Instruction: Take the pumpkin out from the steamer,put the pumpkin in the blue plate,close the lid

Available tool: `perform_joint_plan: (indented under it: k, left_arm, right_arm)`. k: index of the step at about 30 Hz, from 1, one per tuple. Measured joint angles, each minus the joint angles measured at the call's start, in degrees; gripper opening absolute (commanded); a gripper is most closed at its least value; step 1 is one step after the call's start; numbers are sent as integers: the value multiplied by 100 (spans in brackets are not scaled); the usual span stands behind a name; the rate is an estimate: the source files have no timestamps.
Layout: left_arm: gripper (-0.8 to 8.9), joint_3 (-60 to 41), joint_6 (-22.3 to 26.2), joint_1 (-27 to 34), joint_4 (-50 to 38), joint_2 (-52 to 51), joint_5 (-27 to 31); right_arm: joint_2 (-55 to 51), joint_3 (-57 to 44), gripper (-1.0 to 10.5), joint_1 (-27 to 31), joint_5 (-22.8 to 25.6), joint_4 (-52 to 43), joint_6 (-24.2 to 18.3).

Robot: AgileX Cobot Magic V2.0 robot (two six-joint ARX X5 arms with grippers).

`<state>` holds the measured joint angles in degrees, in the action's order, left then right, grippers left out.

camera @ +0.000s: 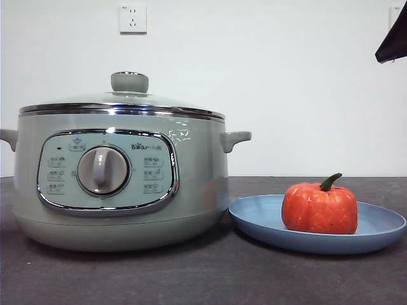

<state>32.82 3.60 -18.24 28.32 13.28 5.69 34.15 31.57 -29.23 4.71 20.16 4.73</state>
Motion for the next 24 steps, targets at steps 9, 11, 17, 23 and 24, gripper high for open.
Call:
perform_joint_plan:
  k: [9,11,17,23,24]
  left_arm:
    - [-3,-2114,31,1432,-1624,-885,-208]
    - [-3,-2527,28,1563,-1832,-977,-426]
    - [-3,-3165,-151,1716,-2022,-1143,-573]
    - [-3,-3178,-415,1810,-1773,-1152,-590]
    - [-3,-3178,-435,1810,-1773,-1152,-590]
  right_arm:
    - [0,0,2,0,0,2,0]
    - [0,0,1,0,0,2,0]
    - [0,0,1,0,0,2,0]
    - [0,0,2,0,0,2,0]
    - [0,0,2,0,0,2,0]
